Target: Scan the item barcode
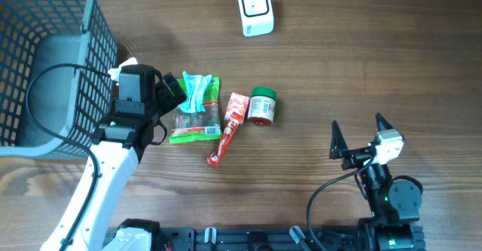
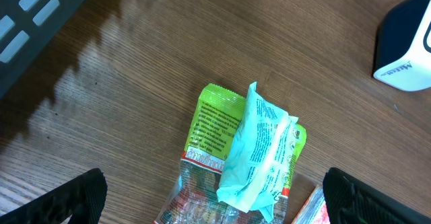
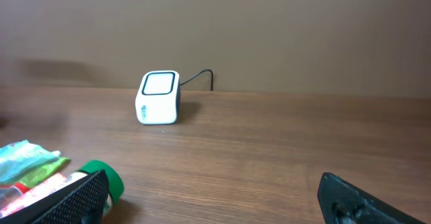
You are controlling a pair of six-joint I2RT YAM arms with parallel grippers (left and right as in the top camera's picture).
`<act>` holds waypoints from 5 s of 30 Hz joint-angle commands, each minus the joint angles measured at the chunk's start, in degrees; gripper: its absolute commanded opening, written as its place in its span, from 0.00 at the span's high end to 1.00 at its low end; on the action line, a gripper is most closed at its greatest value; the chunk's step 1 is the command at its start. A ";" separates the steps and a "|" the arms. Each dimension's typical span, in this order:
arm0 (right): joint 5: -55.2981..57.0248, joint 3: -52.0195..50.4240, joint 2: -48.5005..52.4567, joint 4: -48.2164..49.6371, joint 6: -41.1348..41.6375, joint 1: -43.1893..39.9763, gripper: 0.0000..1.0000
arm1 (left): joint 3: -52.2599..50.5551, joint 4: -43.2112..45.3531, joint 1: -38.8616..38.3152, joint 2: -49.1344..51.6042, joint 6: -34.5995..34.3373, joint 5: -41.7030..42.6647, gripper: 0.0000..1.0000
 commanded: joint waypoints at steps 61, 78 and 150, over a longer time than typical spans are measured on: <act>6.10 84.80 117.77 -48.48 29.86 28.35 0.32 | 0.42 -0.02 0.31 -0.20 0.70 -0.52 0.00; 12.52 87.73 112.04 -48.78 22.69 27.91 0.37 | 0.42 -0.02 0.31 -0.20 0.70 -0.55 0.00; 1.73 86.66 114.77 -64.74 7.04 16.94 0.10 | 0.42 -0.02 0.31 -0.20 0.70 -0.55 0.00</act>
